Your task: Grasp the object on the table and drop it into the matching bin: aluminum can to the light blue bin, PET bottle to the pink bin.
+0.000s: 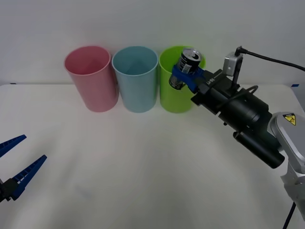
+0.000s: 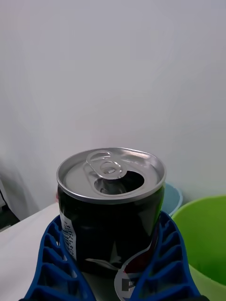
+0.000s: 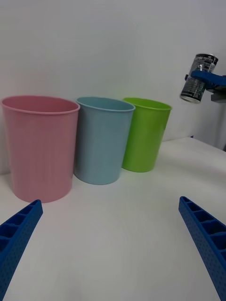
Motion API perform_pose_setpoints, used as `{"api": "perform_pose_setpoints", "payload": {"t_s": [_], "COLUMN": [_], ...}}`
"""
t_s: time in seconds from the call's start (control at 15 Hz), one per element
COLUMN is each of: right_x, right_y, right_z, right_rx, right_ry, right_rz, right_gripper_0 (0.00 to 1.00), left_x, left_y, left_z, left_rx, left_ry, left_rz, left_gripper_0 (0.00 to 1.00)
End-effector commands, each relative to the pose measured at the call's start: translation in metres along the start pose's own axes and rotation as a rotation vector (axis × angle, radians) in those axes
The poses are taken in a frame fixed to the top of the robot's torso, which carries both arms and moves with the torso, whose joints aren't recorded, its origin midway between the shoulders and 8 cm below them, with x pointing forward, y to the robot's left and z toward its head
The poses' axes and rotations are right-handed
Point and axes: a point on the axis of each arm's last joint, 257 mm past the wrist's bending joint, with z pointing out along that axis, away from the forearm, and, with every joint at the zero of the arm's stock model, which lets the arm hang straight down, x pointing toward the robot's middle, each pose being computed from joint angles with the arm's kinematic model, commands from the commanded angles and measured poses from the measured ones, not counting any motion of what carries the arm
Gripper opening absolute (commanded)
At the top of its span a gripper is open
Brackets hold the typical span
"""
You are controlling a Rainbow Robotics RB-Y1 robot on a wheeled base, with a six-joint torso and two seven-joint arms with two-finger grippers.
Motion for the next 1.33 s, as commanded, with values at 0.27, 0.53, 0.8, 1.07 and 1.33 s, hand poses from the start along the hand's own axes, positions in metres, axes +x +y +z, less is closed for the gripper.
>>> {"api": "perform_pose_setpoints", "payload": {"t_s": [0.27, 0.53, 0.8, 1.07, 1.33], "right_x": [-0.002, 0.001, 0.007, 0.013, 0.021], "right_y": [-0.007, -0.016, -0.026, -0.03, -0.029], "right_z": [0.063, 0.105, 0.141, 0.172, 0.194], "right_rx": [0.018, 0.049, 0.103, 0.154, 0.19], "right_ry": [0.007, 0.015, 0.031, 0.047, 0.071], "right_rz": [-0.024, -0.031, -0.035, -0.025, -0.024], "right_gripper_0": [0.0, 0.0, 0.0, 0.0, 0.0], "left_x": [0.0, 0.0, 0.0, 0.0, 0.0], "left_y": [0.0, 0.0, 0.0, 0.0, 0.0], "left_z": [0.0, 0.0, 0.0, 0.0, 0.0], "left_rx": [0.0, 0.0, 0.0, 0.0, 0.0], "left_ry": [0.0, 0.0, 0.0, 0.0, 0.0], "left_rz": [0.0, 0.0, 0.0, 0.0, 0.0], "left_gripper_0": [1.0, 1.0, 1.0, 1.0, 1.0]}}
